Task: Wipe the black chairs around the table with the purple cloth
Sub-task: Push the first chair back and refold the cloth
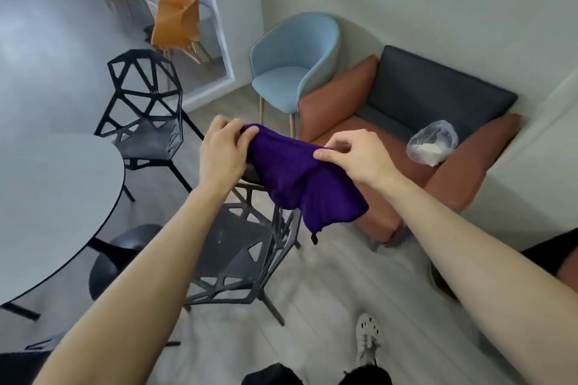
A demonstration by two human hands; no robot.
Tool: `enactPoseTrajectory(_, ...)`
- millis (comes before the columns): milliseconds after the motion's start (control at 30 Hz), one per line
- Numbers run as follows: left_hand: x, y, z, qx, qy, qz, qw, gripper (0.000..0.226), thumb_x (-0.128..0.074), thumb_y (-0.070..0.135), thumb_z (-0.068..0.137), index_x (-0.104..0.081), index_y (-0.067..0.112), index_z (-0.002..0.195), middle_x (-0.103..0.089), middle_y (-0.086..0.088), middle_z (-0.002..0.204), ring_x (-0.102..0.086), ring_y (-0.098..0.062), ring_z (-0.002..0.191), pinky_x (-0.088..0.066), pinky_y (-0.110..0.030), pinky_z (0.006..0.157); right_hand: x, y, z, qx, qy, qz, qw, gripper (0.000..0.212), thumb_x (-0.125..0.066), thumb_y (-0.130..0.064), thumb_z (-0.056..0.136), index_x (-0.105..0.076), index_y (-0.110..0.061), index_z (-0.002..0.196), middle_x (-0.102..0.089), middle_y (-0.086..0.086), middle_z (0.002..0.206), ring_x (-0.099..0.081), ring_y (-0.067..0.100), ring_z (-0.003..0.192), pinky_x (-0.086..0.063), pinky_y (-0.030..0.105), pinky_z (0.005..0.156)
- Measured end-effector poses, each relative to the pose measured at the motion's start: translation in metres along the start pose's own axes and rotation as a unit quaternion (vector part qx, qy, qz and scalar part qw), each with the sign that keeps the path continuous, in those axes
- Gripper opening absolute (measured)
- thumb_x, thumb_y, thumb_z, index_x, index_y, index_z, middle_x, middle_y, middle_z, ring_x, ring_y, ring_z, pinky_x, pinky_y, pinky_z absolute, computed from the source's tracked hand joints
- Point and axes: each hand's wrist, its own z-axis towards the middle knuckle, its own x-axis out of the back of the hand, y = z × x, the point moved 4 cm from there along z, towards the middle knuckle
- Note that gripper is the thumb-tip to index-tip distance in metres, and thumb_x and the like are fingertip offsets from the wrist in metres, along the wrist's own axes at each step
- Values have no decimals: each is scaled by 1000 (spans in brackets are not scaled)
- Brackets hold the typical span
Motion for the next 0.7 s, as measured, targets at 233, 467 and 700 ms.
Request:
enactPoseTrajectory(233,-49,15,92,102,13,-38,994,23,-56,41,109,-71,24,105,-74,3,86,-72,-19,84,-61,-43,82,23,41,132,96,-116,-13,989,40,-67,-61,98,-59,-26,81,-66,-9,76,-60,6,70,-39,30,65)
enactPoseTrajectory(467,-57,3,153,227,61,-142,961,17,-67,44,104,-77,30,105,-79,5,96,-75,-11,91,-66,-42,78,-36,51,236,114,-419,-62,898,45,-91,-49,82,-69,-28,115,-75,-11,101,-72,9,91,-57,33,81)
enactPoseTrajectory(700,-43,-58,200,266,43,-146,952,19,-68,51,102,-81,37,105,-77,9,94,-66,0,82,-51,-23,74,-84,49,352,123,-437,-10,891,28,-85,-55,87,-75,-35,104,-79,-12,97,-75,7,90,-57,30,78)
